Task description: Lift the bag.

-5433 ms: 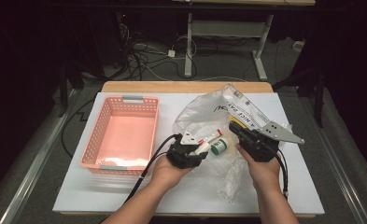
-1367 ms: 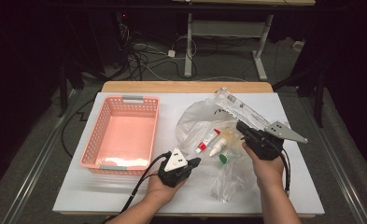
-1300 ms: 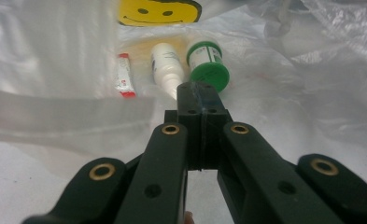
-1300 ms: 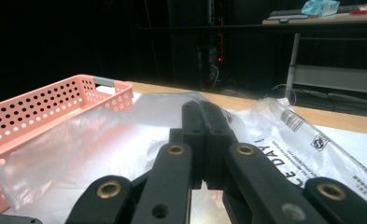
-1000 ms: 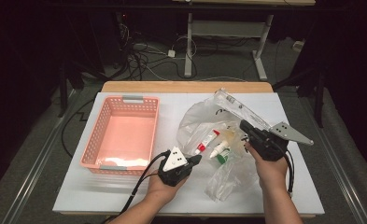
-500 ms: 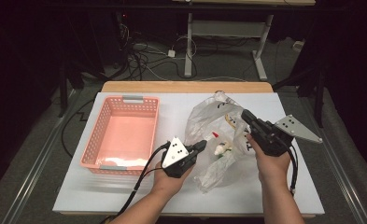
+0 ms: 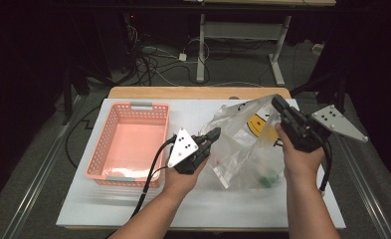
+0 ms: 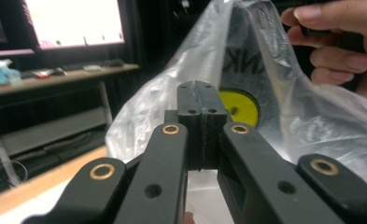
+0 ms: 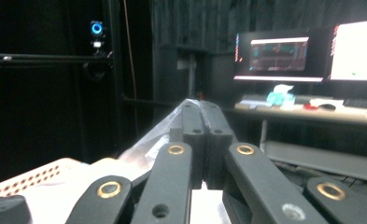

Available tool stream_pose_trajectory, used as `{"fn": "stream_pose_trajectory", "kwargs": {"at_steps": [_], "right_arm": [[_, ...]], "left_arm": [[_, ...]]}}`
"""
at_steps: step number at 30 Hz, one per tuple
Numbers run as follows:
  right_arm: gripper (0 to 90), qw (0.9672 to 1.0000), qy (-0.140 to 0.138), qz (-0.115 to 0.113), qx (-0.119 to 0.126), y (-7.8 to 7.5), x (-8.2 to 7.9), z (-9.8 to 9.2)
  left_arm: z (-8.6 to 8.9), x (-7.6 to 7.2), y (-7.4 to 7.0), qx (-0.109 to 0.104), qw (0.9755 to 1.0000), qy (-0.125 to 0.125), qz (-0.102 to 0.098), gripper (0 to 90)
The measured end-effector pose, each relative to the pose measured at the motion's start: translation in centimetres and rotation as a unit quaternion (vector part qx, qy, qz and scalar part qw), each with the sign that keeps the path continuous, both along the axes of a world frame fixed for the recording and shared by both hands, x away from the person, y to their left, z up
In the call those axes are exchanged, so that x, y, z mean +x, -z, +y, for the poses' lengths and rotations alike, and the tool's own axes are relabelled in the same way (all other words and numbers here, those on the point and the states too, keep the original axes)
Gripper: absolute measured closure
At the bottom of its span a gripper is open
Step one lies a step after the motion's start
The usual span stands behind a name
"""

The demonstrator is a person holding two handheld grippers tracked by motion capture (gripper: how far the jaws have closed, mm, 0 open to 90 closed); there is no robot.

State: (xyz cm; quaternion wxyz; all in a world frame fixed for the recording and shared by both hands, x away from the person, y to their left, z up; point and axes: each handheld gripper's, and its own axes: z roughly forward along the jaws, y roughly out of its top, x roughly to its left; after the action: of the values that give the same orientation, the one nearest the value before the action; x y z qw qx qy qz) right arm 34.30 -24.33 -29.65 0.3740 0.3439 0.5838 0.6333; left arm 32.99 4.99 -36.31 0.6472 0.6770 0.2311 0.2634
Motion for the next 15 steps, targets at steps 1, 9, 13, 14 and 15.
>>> {"fn": "stream_pose_trajectory", "kwargs": {"at_steps": [1, 9, 13, 14, 15], "right_arm": [[90.0, 1.0000, 0.002, -0.005, 0.000, -0.5, 0.1, 0.0], [90.0, 0.9989, 0.012, -0.045, 0.011, -4.3, 1.1, 0.1], [90.0, 0.9979, 0.013, -0.061, 0.016, -5.7, 1.0, 0.2], [90.0, 0.9977, 0.014, -0.064, 0.017, -5.9, 1.0, 0.1], [90.0, 0.9977, 0.015, -0.064, 0.018, -5.9, 1.1, 0.1]], "left_arm": [[0.1, 0.1, -0.5, -0.004, 1.0000, -0.003, -0.005, 88.9], [0.5, 0.5, -4.2, -0.026, 0.9981, -0.021, -0.052, 88.8], [0.4, 0.7, -5.0, -0.027, 0.9971, -0.027, -0.066, 88.8], [0.5, 0.7, -5.0, -0.030, 0.9970, -0.027, -0.066, 88.8], [0.5, 0.7, -5.1, -0.032, 0.9969, -0.028, -0.066, 88.8]]}}
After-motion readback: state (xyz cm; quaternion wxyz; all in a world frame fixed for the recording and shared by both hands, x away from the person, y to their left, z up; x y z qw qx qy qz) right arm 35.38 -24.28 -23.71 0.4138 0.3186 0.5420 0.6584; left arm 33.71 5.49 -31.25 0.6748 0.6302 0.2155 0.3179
